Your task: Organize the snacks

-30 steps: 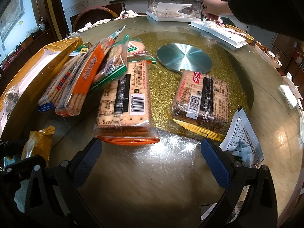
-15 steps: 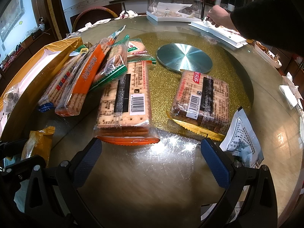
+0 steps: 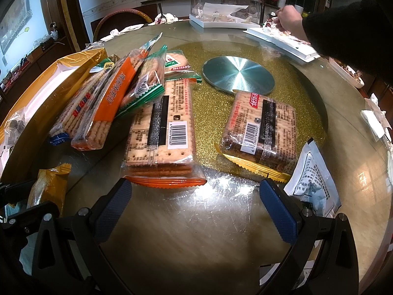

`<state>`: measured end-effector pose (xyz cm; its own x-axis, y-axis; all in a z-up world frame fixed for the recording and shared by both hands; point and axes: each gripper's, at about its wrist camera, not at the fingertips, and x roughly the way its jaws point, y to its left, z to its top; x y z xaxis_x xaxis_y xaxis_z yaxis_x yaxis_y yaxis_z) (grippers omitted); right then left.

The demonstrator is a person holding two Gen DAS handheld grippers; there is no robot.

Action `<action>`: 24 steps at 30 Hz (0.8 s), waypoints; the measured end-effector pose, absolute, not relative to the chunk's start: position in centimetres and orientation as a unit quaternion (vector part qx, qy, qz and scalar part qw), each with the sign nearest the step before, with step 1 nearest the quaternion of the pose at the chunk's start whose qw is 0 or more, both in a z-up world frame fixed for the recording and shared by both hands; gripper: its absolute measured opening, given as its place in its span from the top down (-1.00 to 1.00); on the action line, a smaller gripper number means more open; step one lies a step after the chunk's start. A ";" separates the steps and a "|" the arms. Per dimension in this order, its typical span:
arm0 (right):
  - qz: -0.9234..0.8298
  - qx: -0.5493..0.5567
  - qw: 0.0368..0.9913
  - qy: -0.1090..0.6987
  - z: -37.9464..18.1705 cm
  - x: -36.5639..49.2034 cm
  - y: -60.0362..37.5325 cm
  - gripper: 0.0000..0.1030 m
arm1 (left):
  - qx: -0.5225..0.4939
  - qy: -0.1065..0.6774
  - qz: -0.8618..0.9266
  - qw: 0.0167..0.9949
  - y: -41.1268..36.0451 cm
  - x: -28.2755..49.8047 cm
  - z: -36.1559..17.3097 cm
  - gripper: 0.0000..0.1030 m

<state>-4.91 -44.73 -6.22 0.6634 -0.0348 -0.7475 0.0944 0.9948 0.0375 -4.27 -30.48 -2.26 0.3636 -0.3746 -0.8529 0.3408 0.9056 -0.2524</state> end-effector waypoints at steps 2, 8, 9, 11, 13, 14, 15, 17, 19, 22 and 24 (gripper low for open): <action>-0.035 0.036 0.911 0.409 -6.2 -4.9 -44.7 -1.00 | -0.017 0.521 -0.218 0.825 -30.6 -4.3 -2.3 -0.29; -0.035 0.036 0.911 0.409 -6.2 -4.9 -44.7 -1.00 | -0.020 0.522 -0.219 0.824 -30.5 -4.2 -2.3 -0.29; -0.035 0.036 0.911 0.409 -6.2 -4.9 -44.7 -1.00 | -0.019 0.521 -0.219 0.825 -30.5 -4.3 -2.3 -0.29; -0.035 0.036 0.911 0.409 -6.2 -4.9 -44.7 -1.00 | -0.019 0.521 -0.219 0.825 -30.5 -4.3 -2.3 -0.29; -0.035 0.036 0.911 0.409 -6.2 -4.9 -44.7 -1.00 | -0.019 0.521 -0.219 0.825 -30.5 -4.2 -2.3 -0.29; -0.035 0.036 0.911 0.409 -6.2 -4.9 -44.7 -1.00 | -0.020 0.521 -0.219 0.825 -30.5 -4.3 -2.3 -0.29; -0.035 0.036 0.911 0.409 -6.2 -4.9 -44.7 -1.00 | -0.020 0.522 -0.219 0.824 -30.5 -4.2 -2.3 -0.29; -0.035 0.036 0.911 0.409 -6.2 -4.9 -44.7 -1.00 | -0.023 0.523 -0.219 0.824 -30.5 -4.2 -2.3 -0.29; -0.035 0.036 0.911 0.409 -6.2 -4.9 -44.7 -1.00 | -0.024 0.523 -0.219 0.823 -30.5 -4.2 -2.3 -0.29; -0.035 0.036 0.911 0.409 -6.2 -4.9 -44.7 -1.00 | -0.026 0.522 -0.219 0.824 -30.4 -4.3 -2.3 -0.29; -0.035 0.036 0.911 0.409 -6.2 -4.9 -44.7 -1.00 | -0.026 0.522 -0.219 0.824 -30.4 -4.3 -2.3 -0.29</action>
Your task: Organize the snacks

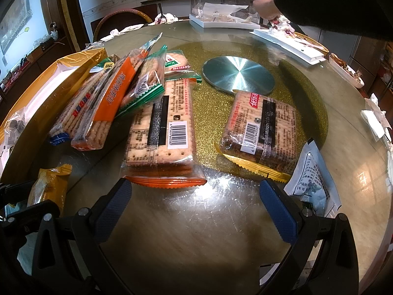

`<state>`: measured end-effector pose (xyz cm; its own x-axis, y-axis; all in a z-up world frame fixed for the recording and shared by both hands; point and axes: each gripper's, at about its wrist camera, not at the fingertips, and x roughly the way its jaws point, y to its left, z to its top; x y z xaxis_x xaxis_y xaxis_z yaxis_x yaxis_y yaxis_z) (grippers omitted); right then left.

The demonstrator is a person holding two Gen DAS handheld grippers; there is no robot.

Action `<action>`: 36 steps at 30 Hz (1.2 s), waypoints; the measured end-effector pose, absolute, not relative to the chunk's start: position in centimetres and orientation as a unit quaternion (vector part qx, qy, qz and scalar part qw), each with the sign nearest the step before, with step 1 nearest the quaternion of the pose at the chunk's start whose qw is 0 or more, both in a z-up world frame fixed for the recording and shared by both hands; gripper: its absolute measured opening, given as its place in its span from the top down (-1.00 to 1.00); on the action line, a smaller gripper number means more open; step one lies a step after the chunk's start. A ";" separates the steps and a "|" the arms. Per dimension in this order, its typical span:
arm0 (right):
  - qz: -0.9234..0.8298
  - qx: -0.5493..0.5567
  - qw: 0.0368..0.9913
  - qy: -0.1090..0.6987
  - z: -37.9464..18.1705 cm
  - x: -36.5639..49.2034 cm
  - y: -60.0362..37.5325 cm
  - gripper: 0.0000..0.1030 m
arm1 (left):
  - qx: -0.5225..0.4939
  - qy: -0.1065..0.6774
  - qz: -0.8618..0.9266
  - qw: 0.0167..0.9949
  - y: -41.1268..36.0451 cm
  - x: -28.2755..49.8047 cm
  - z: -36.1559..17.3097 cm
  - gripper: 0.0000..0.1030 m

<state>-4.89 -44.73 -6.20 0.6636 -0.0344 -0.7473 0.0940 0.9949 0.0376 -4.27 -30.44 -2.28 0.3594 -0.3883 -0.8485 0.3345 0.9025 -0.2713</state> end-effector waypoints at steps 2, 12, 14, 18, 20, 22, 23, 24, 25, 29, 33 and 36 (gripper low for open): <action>-0.035 0.036 0.911 0.409 -6.2 -4.9 -44.7 -1.00 | -0.025 0.521 -0.220 0.824 -30.5 -4.3 -2.3 -0.29; -0.035 0.036 0.911 0.408 -6.2 -4.9 -44.7 -1.00 | -0.023 0.522 -0.218 0.824 -30.5 -4.3 -2.3 -0.29; -0.035 0.036 0.911 0.409 -6.2 -4.9 -44.7 -1.00 | -0.025 0.522 -0.217 0.824 -30.5 -4.3 -2.3 -0.29; -0.035 0.036 0.911 0.408 -6.2 -4.9 -44.7 -1.00 | -0.029 0.522 -0.218 0.824 -30.4 -4.2 -2.3 -0.29; -0.035 0.036 0.911 0.408 -6.2 -4.9 -44.7 -1.00 | -0.029 0.522 -0.218 0.824 -30.4 -4.2 -2.3 -0.29; -0.035 0.036 0.911 0.408 -6.2 -4.9 -44.7 -1.00 | -0.029 0.522 -0.219 0.824 -30.4 -4.2 -2.3 -0.29; -0.035 0.036 0.911 0.408 -6.2 -4.9 -44.7 -1.00 | -0.029 0.522 -0.219 0.824 -30.3 -4.2 -2.3 -0.29; -0.035 0.036 0.911 0.408 -6.2 -4.9 -44.8 -1.00 | -0.029 0.522 -0.219 0.824 -30.3 -4.2 -2.2 -0.29; -0.035 0.036 0.911 0.408 -6.2 -4.9 -44.7 -1.00 | -0.029 0.522 -0.219 0.824 -30.3 -4.3 -2.2 -0.29; -0.035 0.036 0.911 0.408 -6.2 -4.9 -44.7 -1.00 | -0.029 0.522 -0.220 0.823 -30.3 -4.3 -2.2 -0.29; -0.035 0.036 0.911 0.408 -6.2 -4.9 -44.8 -1.00 | -0.029 0.522 -0.219 0.824 -30.3 -4.2 -2.3 -0.29; -0.035 0.036 0.911 0.408 -6.2 -4.9 -44.8 -1.00 | -0.030 0.522 -0.219 0.823 -30.3 -4.2 -2.3 -0.29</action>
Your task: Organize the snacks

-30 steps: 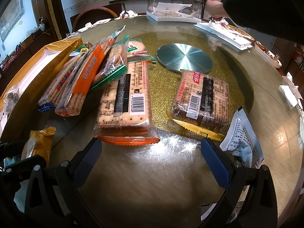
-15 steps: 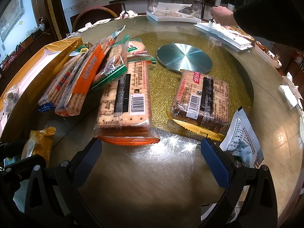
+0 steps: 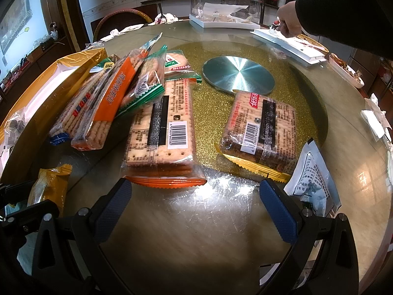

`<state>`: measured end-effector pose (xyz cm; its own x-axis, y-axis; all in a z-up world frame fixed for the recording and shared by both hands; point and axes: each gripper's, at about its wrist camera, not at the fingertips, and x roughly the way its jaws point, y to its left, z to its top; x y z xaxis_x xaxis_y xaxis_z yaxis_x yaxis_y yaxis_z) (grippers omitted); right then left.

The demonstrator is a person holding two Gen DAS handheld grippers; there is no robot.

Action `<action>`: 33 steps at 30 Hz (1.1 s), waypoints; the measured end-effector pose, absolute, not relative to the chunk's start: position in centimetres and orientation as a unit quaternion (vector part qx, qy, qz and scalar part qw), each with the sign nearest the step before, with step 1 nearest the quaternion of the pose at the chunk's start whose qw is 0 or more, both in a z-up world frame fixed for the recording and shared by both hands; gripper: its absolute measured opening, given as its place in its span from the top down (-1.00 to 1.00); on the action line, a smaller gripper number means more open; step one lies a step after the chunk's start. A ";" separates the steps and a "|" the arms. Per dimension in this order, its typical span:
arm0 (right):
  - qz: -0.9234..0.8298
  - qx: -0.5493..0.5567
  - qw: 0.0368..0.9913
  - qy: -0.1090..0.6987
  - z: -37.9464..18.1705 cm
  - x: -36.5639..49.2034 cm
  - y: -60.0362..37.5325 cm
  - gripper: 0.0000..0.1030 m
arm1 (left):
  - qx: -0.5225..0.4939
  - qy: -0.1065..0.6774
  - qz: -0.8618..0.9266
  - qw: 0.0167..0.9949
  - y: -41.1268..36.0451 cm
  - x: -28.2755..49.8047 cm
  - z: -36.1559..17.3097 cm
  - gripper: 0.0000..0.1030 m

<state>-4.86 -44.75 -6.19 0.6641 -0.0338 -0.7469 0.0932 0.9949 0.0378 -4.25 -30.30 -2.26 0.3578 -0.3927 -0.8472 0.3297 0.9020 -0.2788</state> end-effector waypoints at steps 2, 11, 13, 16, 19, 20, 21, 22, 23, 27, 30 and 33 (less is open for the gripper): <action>-0.035 0.036 0.911 0.408 -6.2 -4.9 -44.8 -1.00 | -0.030 0.522 -0.219 0.824 -30.3 -4.3 -2.3 -0.29; -0.034 0.037 0.912 0.408 -6.2 -4.9 -44.8 -1.00 | -0.027 0.522 -0.219 0.824 -30.4 -4.3 -2.3 -0.29; -0.033 0.036 0.912 0.407 -6.2 -4.8 -44.8 -1.00 | -0.027 0.522 -0.218 0.825 -30.4 -4.2 -2.3 -0.29; -0.033 0.037 0.912 0.407 -6.2 -4.8 -44.8 -1.00 | -0.027 0.522 -0.218 0.824 -30.4 -4.2 -2.3 -0.29; -0.033 0.037 0.912 0.407 -6.2 -4.8 -44.8 -1.00 | -0.026 0.522 -0.218 0.824 -30.4 -4.2 -2.3 -0.29; -0.033 0.037 0.912 0.407 -6.2 -4.8 -44.8 -1.00 | -0.026 0.522 -0.218 0.824 -30.4 -4.2 -2.3 -0.29; -0.033 0.037 0.912 0.407 -6.2 -4.8 -44.8 -1.00 | -0.027 0.522 -0.218 0.824 -30.4 -4.2 -2.3 -0.29; -0.033 0.037 0.912 0.407 -6.2 -4.8 -44.8 -1.00 | -0.026 0.521 -0.218 0.825 -30.4 -4.2 -2.3 -0.29; -0.033 0.037 0.912 0.407 -6.2 -4.8 -44.8 -1.00 | -0.026 0.521 -0.218 0.825 -30.5 -4.2 -2.3 -0.29; -0.033 0.037 0.912 0.407 -6.2 -4.8 -44.8 -1.00 | -0.026 0.521 -0.218 0.825 -30.5 -4.2 -2.4 -0.29; -0.033 0.037 0.912 0.407 -6.2 -4.8 -44.8 -1.00 | -0.026 0.521 -0.218 0.825 -30.5 -4.2 -2.4 -0.29; -0.033 0.036 0.912 0.407 -6.2 -4.8 -44.8 -1.00 | -0.027 0.521 -0.218 0.825 -30.5 -4.1 -2.4 -0.29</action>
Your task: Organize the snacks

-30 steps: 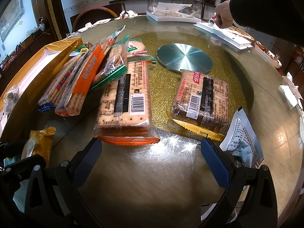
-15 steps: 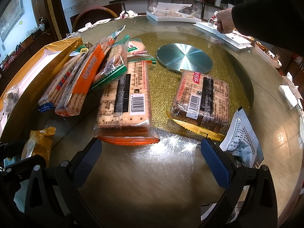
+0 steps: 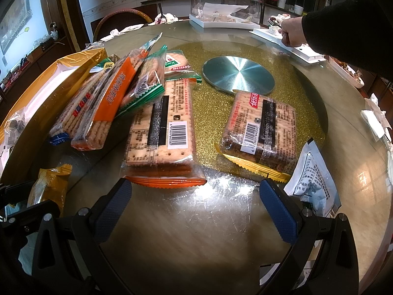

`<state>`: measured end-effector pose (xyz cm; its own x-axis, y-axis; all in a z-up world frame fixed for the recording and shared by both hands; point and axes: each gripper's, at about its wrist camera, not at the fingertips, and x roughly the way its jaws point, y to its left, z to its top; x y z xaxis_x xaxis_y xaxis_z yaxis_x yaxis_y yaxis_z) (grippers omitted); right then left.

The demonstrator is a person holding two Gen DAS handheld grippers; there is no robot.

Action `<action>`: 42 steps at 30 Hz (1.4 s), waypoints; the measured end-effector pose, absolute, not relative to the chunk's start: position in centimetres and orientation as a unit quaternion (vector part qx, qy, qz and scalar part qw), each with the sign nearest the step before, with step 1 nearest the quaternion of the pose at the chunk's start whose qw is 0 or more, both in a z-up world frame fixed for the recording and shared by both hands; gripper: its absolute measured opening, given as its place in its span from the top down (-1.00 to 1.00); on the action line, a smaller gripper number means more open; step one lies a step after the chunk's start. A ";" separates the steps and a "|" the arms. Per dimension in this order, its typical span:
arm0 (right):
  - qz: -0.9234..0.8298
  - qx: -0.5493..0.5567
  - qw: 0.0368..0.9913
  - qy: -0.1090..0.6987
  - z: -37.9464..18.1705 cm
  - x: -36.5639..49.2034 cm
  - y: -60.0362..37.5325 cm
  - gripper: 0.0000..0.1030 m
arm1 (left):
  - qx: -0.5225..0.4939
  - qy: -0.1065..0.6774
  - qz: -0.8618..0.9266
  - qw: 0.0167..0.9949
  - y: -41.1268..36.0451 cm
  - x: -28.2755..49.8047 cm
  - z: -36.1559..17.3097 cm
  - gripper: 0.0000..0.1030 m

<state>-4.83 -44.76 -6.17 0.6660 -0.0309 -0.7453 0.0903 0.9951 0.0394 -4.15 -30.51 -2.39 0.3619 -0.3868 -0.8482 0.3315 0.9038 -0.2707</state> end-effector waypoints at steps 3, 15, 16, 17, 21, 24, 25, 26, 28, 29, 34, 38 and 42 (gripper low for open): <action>-0.033 0.037 0.912 0.407 -6.2 -4.8 -44.8 -1.00 | -0.027 0.522 -0.218 0.824 -30.5 -4.1 -2.4 -0.29; -0.033 0.036 0.912 0.407 -6.2 -4.8 -44.8 -1.00 | -0.024 0.521 -0.221 0.824 -30.8 -4.3 -2.5 -0.29; -0.033 0.036 0.912 0.407 -6.2 -4.8 -44.8 -1.00 | -0.025 0.521 -0.221 0.824 -30.7 -4.4 -2.5 -0.29; -0.033 0.037 0.912 0.407 -6.2 -4.8 -44.8 -1.00 | -0.026 0.521 -0.222 0.824 -30.7 -4.4 -2.4 -0.29; -0.033 0.036 0.912 0.407 -6.2 -4.8 -44.8 -1.00 | -0.027 0.516 -0.228 0.825 -30.5 -4.7 -2.4 -0.29; -0.033 0.036 0.912 0.407 -6.2 -4.8 -44.8 -1.00 | -0.025 0.509 -0.237 0.827 -30.3 -5.0 -2.4 -0.29; -0.033 0.036 0.912 0.407 -6.2 -4.8 -44.8 -1.00 | -0.027 0.507 -0.239 0.828 -30.2 -5.0 -2.4 -0.29; -0.033 0.037 0.912 0.407 -6.2 -4.8 -44.8 -1.00 | -0.027 0.505 -0.242 0.828 -30.2 -5.1 -2.5 -0.29; -0.033 0.037 0.912 0.407 -6.2 -4.8 -44.8 -1.00 | -0.021 0.498 -0.249 0.831 -30.1 -5.3 -2.5 -0.29; -0.033 0.036 0.912 0.407 -6.2 -4.8 -44.8 -1.00 | -0.018 0.496 -0.250 0.832 -30.1 -5.4 -2.5 -0.29; -0.033 0.036 0.912 0.407 -6.2 -4.8 -44.8 -1.00 | -0.015 0.490 -0.255 0.834 -29.8 -5.9 -2.4 -0.29; -0.032 0.036 0.912 0.407 -6.2 -4.8 -44.8 -1.00 | -0.008 0.464 -0.272 0.843 -29.4 -7.4 -2.6 -0.29; -0.032 0.037 0.912 0.407 -6.2 -4.8 -44.8 -1.00 | 0.006 0.443 -0.285 0.850 -29.0 -9.2 -2.8 -0.29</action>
<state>-4.80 -44.78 -6.16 0.6670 -0.0293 -0.7445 0.0887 0.9952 0.0404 -9.22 -28.98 -2.80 0.4448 -0.4797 -0.7563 0.4898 0.8373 -0.2430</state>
